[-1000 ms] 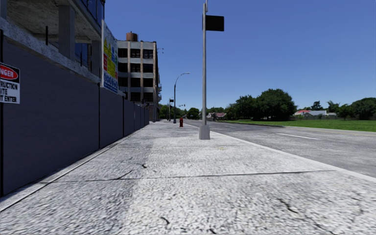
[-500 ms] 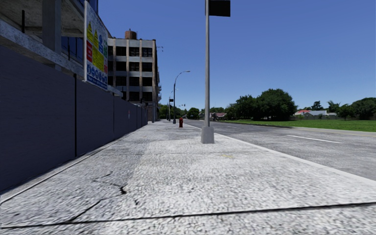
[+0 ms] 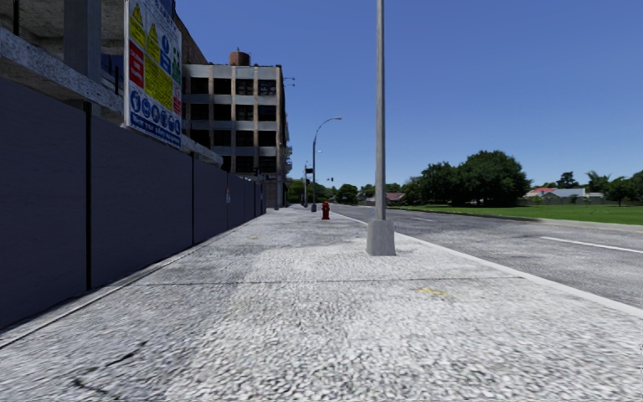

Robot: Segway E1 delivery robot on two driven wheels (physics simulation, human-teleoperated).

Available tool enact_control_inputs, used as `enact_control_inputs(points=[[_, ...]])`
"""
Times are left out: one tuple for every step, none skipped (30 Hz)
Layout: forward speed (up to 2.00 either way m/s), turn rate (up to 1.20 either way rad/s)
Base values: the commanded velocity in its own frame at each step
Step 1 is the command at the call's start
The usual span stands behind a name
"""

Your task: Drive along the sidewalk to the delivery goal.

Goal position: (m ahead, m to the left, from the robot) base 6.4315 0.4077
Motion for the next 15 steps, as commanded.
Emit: enact_control_inputs(points=[[2.0,0.25],[2.0,0.12],[2.0,0.0],[2.0,0.0],[2.0,0.0],[2.0,0.0],[2.0,0.0],[2.0,0.0],[2.0,0.0],[2.0,0.0],[2.0,0.0],[2.0,0.0],[2.0,0.0],[2.0,0.0],[2.0,0.0]])
